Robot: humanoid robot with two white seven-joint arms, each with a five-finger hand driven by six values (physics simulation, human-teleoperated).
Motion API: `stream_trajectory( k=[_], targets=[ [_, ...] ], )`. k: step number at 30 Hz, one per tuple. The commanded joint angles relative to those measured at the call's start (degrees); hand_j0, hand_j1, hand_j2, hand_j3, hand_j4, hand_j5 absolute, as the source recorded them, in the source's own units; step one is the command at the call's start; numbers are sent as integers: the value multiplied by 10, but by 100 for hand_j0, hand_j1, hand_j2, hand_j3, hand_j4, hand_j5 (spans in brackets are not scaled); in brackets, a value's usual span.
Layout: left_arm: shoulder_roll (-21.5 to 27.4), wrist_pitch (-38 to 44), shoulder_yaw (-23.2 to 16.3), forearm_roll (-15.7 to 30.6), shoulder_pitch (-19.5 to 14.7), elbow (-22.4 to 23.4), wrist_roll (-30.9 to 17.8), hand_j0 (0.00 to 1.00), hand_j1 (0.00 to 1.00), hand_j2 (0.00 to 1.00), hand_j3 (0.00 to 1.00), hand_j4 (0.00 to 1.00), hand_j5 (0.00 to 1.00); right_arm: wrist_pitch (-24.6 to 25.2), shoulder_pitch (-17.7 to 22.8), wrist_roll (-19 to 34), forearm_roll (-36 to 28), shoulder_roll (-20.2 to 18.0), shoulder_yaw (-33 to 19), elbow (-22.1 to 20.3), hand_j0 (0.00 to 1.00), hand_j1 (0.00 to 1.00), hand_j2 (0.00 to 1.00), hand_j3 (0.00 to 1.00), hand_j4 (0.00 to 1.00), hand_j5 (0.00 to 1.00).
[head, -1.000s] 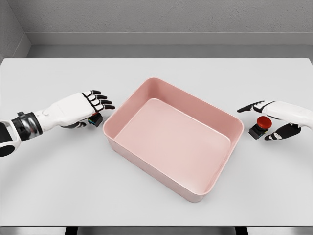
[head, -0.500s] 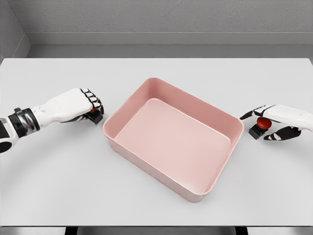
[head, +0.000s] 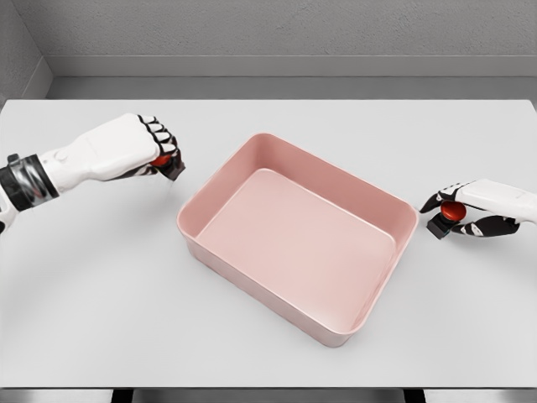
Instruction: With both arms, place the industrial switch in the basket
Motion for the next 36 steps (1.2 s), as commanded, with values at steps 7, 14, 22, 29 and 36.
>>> stream_trajectory(
  k=[7,14,22,29,36],
  targets=[
    [1,0,10,17,-3,-80,0,40,40,40,40,40,40,-1,-2,3,-2,-1,-1,0,50,50,50,50,50,50],
    [-6,0,24,17,-3,-115,-2,40,40,40,40,40,40,-3,-11,5,2,-2,-2,-2,48,48,48,48,48,48],
    [-68,0,16,20,2,-116,-15,40,40,40,40,40,40,-25,-28,6,4,-8,-5,-7,47,47,47,47,47,47],
    [-116,0,-54,9,2,-111,-59,40,40,40,40,40,40,-39,-49,5,4,-18,-6,-20,47,47,47,47,47,47],
    [-136,0,-69,7,0,-104,-82,95,95,95,95,95,95,-43,-70,7,4,-32,-7,-33,46,46,46,46,46,46]
  ],
)
